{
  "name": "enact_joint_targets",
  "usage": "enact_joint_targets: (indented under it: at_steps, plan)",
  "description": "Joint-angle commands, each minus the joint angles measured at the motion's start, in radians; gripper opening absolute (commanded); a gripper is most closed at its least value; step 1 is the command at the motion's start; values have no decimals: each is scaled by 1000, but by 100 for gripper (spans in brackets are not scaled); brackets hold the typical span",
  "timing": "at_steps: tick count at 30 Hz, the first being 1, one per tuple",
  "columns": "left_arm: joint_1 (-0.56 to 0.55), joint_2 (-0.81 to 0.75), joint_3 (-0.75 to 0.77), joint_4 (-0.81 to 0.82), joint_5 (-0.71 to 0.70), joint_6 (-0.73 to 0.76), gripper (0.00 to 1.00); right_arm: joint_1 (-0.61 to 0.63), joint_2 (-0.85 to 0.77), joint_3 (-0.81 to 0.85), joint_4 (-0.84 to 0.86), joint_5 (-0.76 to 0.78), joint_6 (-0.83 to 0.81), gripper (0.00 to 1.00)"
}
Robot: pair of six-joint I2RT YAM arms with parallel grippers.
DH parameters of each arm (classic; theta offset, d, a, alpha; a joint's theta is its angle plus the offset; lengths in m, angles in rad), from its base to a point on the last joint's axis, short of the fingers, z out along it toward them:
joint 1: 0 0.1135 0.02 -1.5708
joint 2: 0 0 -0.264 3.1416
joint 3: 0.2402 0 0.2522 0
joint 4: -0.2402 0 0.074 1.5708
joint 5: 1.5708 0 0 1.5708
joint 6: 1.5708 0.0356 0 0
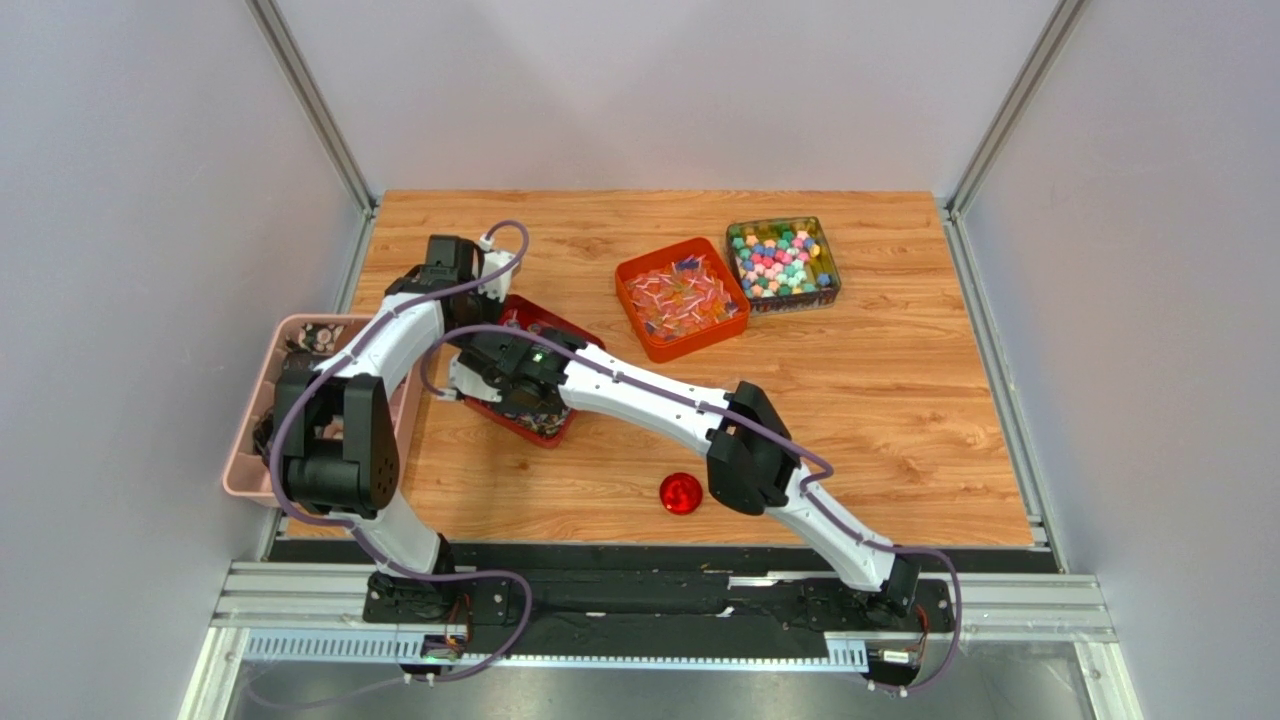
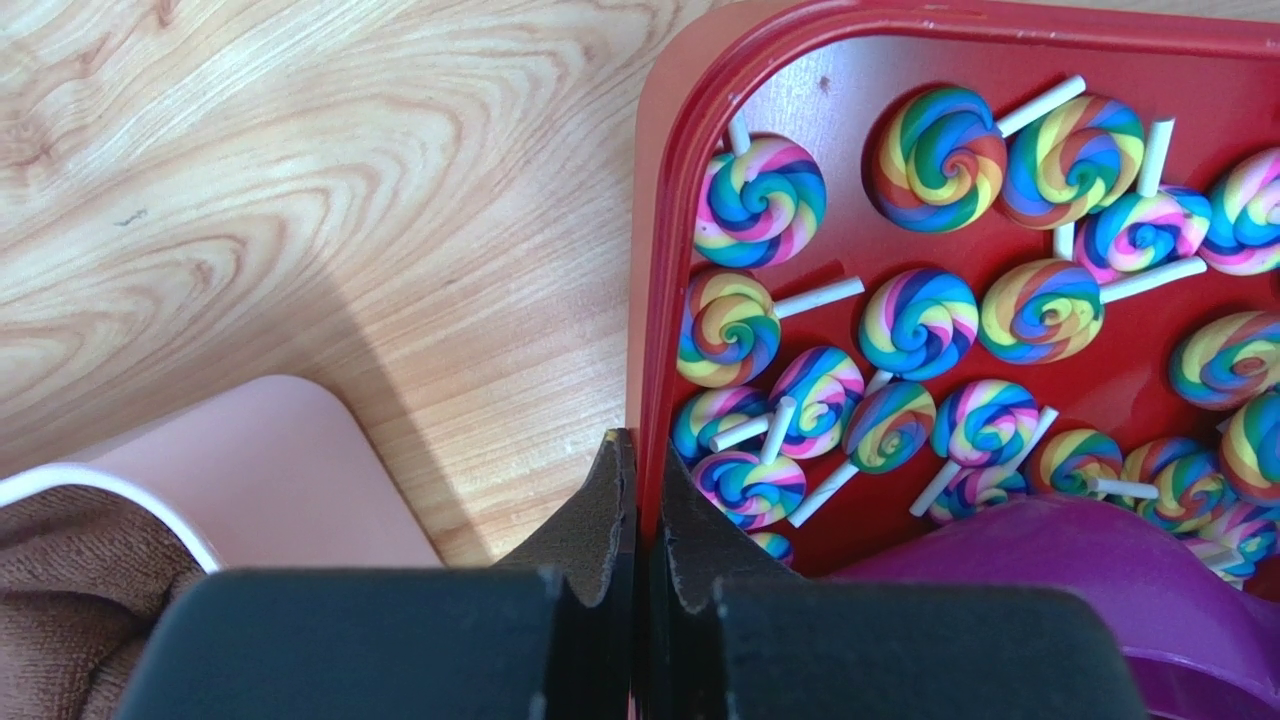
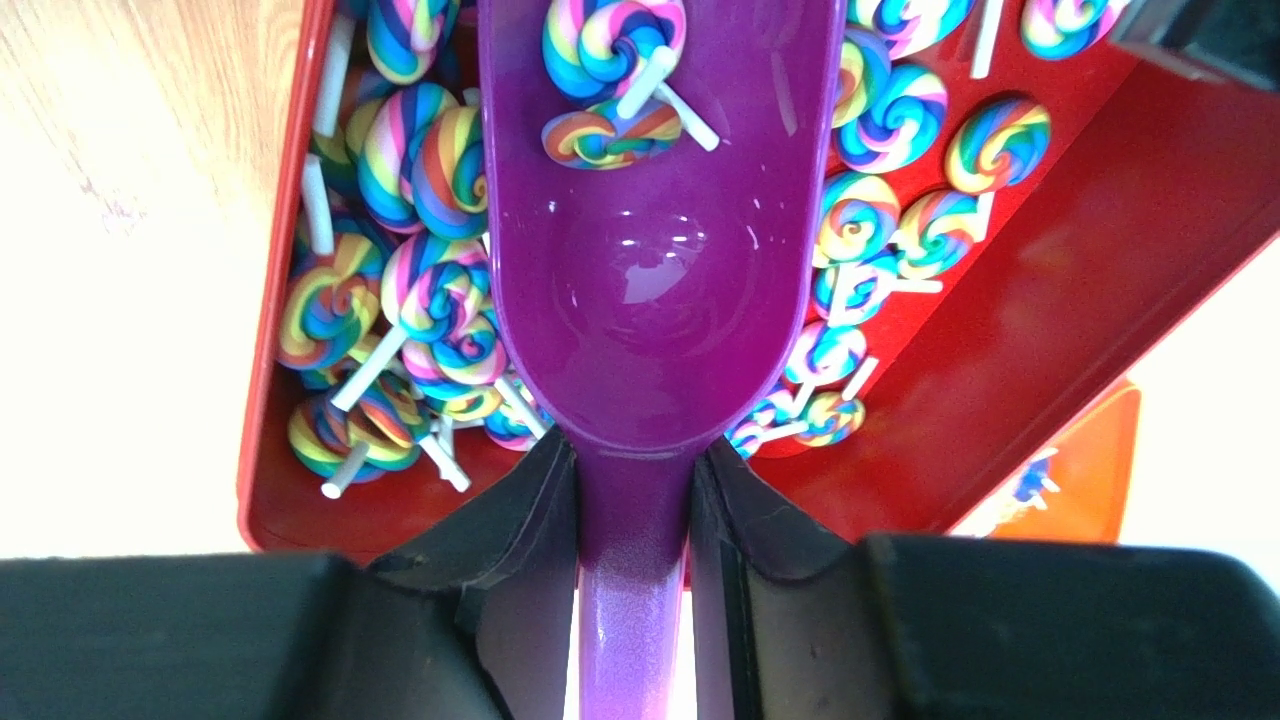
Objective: Pack the candies
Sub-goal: Scoop the fake candies from the storage box.
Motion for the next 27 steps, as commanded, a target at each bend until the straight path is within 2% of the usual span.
enact_joint_targets:
  at_steps: [1,6,9,13,17,22,27]
  plan:
    - [-12,-73,59,46,113,-115,0,10,14,-27,115,-67,124,0]
    - [-12,-73,54,36,112,-104,0,-33,-41,-64,150,-227,246,0]
    - [-12,-80,47,36,103,-99,0,-60,-73,-109,205,-227,299,0]
    - [-12,-84,42,36,90,-90,0,-80,-95,-139,227,-244,314,0]
    - [-12,-79,36,39,87,-85,0,-97,-168,-271,296,-272,316,0]
    - [-7,-61,39,45,84,-84,0,-129,-228,-339,342,-397,331,0]
    - [20,-48,48,47,115,-87,0,-154,-268,-395,372,-439,329,0]
